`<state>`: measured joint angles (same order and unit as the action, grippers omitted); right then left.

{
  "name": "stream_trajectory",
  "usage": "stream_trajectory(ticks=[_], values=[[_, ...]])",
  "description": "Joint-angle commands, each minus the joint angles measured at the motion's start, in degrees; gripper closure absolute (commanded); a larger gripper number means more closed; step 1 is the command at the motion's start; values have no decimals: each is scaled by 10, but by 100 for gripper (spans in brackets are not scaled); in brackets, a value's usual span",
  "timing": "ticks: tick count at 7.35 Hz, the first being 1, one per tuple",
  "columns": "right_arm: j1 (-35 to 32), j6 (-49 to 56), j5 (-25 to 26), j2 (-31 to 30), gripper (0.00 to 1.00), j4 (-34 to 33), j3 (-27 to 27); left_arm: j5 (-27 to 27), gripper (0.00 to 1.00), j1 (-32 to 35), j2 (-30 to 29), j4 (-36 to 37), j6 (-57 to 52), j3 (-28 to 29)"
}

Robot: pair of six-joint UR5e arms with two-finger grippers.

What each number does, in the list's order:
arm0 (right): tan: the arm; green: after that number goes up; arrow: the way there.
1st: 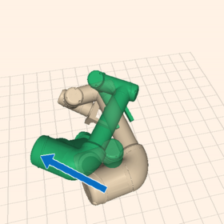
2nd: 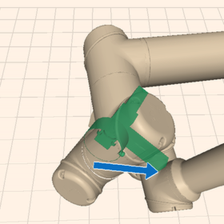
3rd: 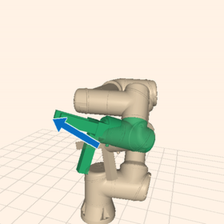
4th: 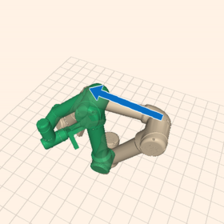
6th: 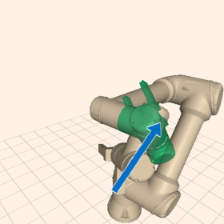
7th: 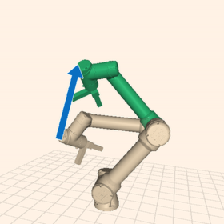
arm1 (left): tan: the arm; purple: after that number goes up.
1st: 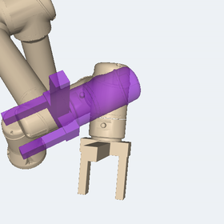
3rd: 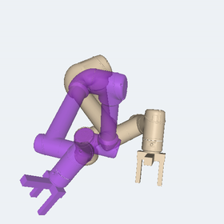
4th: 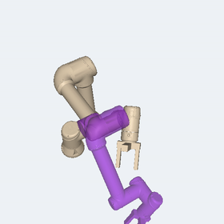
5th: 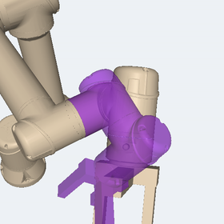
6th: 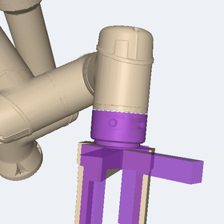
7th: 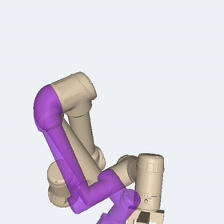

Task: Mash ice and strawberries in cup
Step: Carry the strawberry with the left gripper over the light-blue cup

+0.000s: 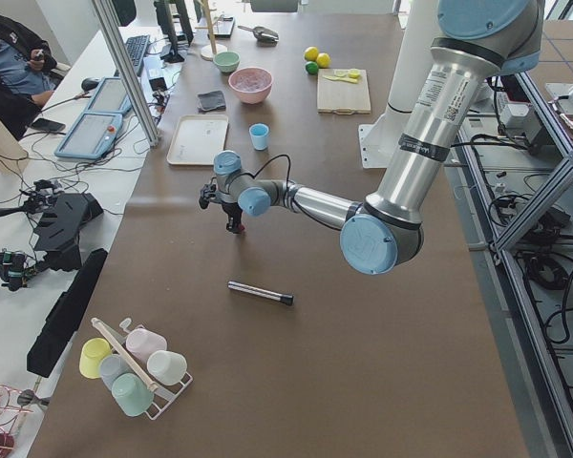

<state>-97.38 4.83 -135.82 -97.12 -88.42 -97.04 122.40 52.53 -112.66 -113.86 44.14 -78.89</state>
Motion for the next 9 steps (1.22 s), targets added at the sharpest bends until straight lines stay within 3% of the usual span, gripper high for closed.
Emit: stream_trajectory(ticks=[1, 3, 5, 8, 9], values=[[-1, 0, -1, 1, 0, 0, -3, 0, 100, 6, -16, 21, 7, -27], [-1, 0, -1, 0, 0, 1, -6, -5, 100, 2, -76, 110, 104, -79], [-2, 0, -1, 1, 0, 0, -10, -11, 100, -35, -142, 129, 223, -86], [-2, -1, -2, -1, 0, -2, -15, -143, 100, -148, -231, 149, 378, -64], [-2, 0, -2, -1, 0, -3, -17, -172, 100, -168, -268, 149, 407, -31]])
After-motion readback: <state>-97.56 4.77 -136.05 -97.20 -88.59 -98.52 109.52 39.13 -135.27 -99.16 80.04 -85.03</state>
